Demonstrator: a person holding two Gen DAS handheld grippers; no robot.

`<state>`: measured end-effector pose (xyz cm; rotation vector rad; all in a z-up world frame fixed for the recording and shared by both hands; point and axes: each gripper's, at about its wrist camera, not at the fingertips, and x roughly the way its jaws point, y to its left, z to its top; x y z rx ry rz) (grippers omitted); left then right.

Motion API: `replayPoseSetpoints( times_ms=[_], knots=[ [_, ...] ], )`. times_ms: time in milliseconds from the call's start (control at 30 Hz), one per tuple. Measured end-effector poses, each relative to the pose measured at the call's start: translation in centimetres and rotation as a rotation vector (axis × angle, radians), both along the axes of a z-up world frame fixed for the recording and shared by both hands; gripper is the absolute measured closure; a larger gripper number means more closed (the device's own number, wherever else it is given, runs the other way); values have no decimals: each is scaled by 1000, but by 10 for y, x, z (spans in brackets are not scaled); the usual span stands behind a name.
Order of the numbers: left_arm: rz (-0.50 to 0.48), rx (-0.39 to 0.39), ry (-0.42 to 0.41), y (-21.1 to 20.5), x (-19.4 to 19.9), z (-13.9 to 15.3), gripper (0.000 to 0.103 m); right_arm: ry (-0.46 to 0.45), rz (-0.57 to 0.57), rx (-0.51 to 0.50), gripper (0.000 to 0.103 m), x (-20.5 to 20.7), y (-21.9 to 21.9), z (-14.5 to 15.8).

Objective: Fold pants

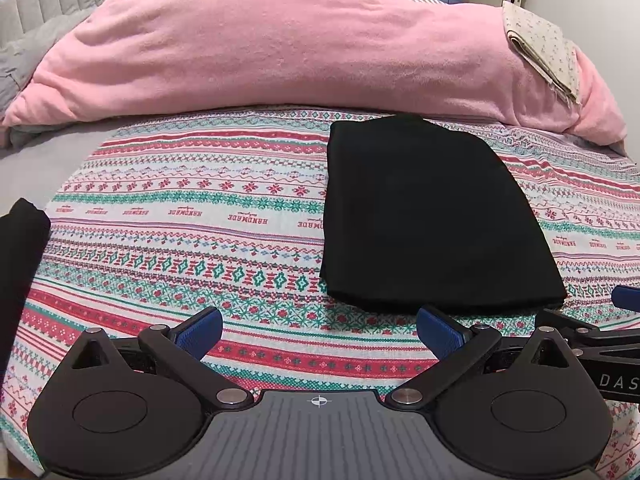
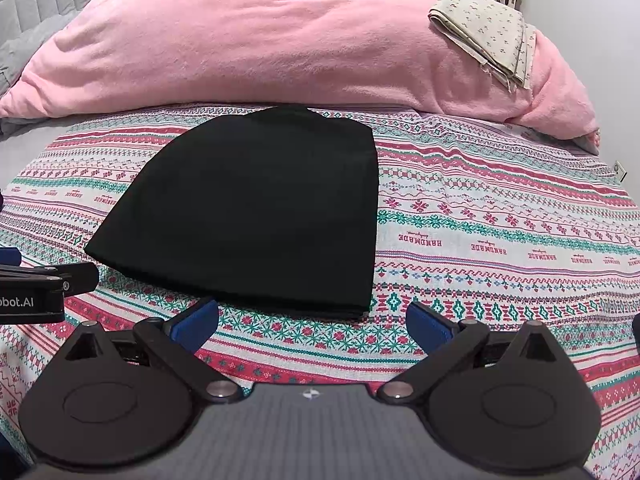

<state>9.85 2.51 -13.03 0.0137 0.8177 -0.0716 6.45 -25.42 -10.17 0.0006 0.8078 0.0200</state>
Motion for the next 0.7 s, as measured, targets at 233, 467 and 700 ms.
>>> replayPoseSetpoints(
  times_ms=[233, 467, 700],
  knots=[
    [-12, 2, 0, -1, -1, 0, 0, 0, 2, -2, 35, 0, 0, 0],
    [-14, -4, 9, -1, 0, -1, 0, 1, 4, 2, 35, 0, 1, 0],
    [-13, -13, 19, -1, 1, -1, 0, 0, 8, 3, 35, -1, 1, 0]
  ],
)
